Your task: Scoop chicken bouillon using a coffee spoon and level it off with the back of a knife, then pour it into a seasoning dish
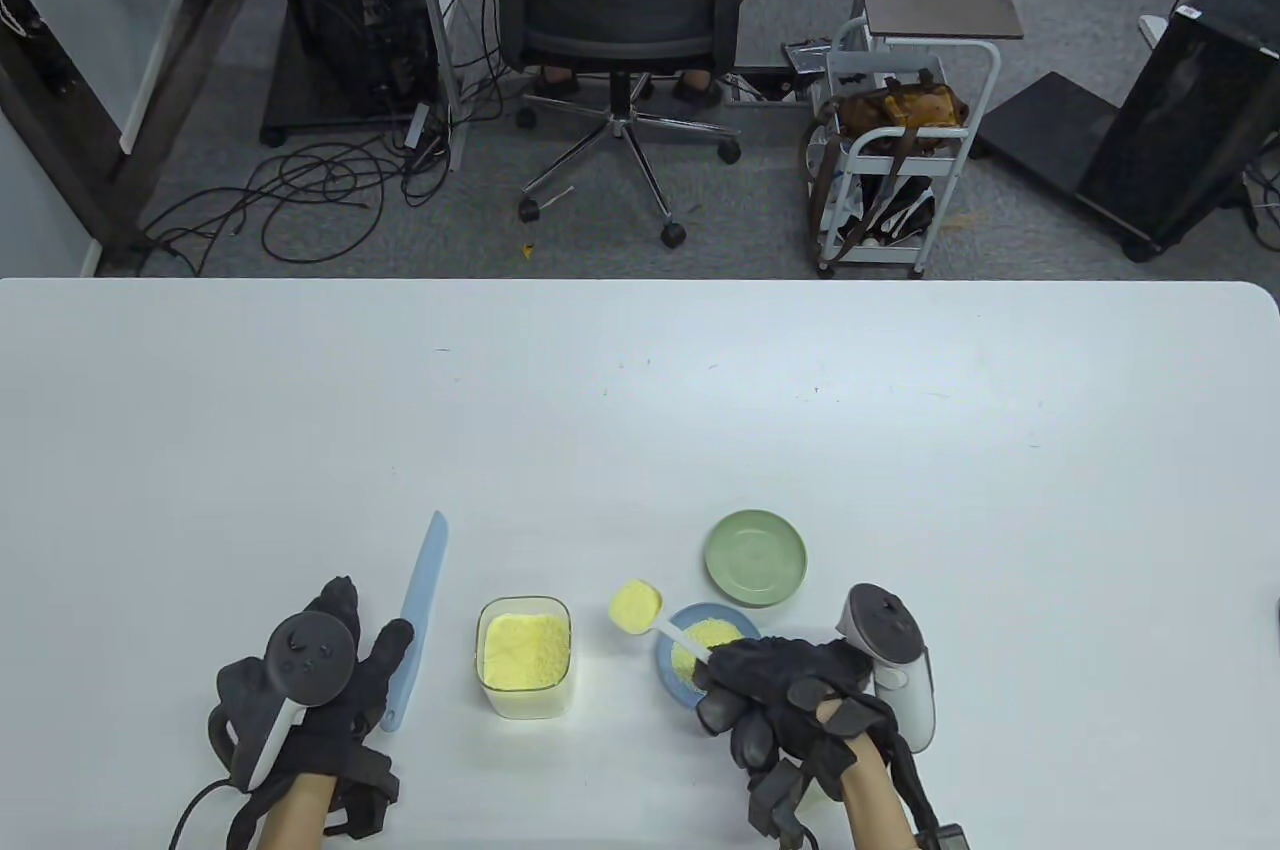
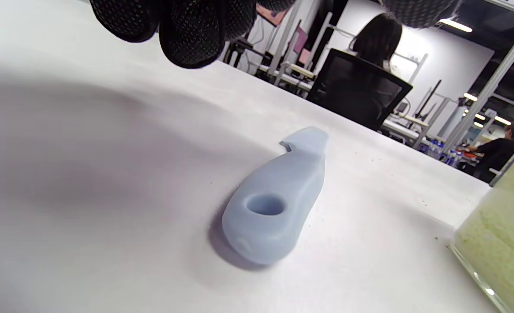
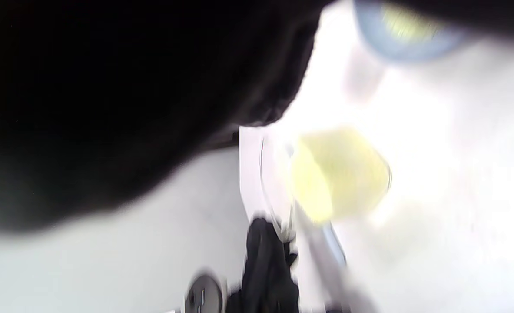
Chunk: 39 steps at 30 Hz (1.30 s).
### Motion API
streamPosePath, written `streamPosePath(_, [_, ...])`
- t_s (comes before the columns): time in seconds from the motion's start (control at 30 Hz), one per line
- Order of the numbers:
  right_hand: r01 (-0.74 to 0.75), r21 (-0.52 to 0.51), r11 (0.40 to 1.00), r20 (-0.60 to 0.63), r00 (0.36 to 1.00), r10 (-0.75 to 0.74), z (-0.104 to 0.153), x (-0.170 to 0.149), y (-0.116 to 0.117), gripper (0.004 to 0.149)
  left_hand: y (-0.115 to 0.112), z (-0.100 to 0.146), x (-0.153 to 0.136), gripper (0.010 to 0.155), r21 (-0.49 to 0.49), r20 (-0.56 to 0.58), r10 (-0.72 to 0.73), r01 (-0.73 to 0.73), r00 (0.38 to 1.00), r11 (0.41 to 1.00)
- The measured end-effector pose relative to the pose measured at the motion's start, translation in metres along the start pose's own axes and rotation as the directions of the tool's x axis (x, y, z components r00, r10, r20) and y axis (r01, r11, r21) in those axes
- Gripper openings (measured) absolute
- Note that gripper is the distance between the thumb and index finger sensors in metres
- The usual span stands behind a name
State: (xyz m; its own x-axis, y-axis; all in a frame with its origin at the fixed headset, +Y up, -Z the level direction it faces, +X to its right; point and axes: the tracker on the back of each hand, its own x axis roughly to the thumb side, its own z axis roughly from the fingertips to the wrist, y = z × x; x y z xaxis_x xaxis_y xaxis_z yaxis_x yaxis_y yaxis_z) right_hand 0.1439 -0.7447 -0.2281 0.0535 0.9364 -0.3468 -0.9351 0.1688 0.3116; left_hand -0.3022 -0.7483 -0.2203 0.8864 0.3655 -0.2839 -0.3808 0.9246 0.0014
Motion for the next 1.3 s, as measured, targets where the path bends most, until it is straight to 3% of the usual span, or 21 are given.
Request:
streamPosePath(0.1, [0.016,-0.155,0.988,-0.025,0.999,-0.02,0.007,-0.01,-0.033,0.044,-0.002,-0.001,0.0,0.088,-0.014,-0.005,0.002,-0.002,1.0,1.0])
streamPosePath(0.23, [-0.064,-0.171,0.983,-0.063,0.997,0.054,0.01,-0.017,-0.064,0.045,-0.003,-0.003,-0.002,0.088,-0.022,-0.015,0.006,-0.006,1.0,1.0])
streamPosePath(0.4, [-0.076,-0.244,0.967,-0.049,0.997,0.066,0.005,-0.023,-0.074,0.048,-0.003,-0.003,-0.002,0.086,-0.016,-0.018,0.003,-0.003,1.0,1.0])
streamPosePath(0.6, [-0.124,-0.197,0.973,-0.064,0.992,0.113,-0.002,-0.025,-0.07,0.052,-0.004,-0.003,-0.002,0.085,-0.024,-0.019,-0.003,0.003,1.0,1.0])
streamPosePath(0.8, [-0.261,-0.236,0.936,-0.085,0.965,0.248,-0.005,-0.018,-0.062,0.054,-0.005,-0.004,-0.001,0.084,-0.028,-0.012,0.011,-0.012,1.0,1.0])
streamPosePath(1.07, [-0.308,-0.258,0.916,-0.06,0.951,0.303,0.003,0.004,-0.05,0.056,-0.008,-0.005,-0.001,0.083,-0.054,-0.014,0.022,-0.023,1.0,0.998])
streamPosePath(1.13, [-0.305,-0.221,0.926,-0.028,0.951,0.307,0.006,0.008,-0.045,0.055,-0.008,-0.006,-0.001,0.083,-0.057,-0.013,0.028,-0.029,1.0,0.998])
streamPosePath(1.2, [-0.262,-0.107,0.959,0.032,0.963,0.267,0.009,0.005,-0.033,0.053,-0.007,-0.004,-0.001,0.083,-0.057,-0.008,0.041,-0.041,0.999,0.998])
streamPosePath(1.3, [-0.221,0.042,0.974,0.024,0.975,0.22,0.013,-0.009,-0.015,0.051,-0.004,-0.002,0.001,0.083,-0.045,0.015,0.092,-0.091,0.996,0.995])
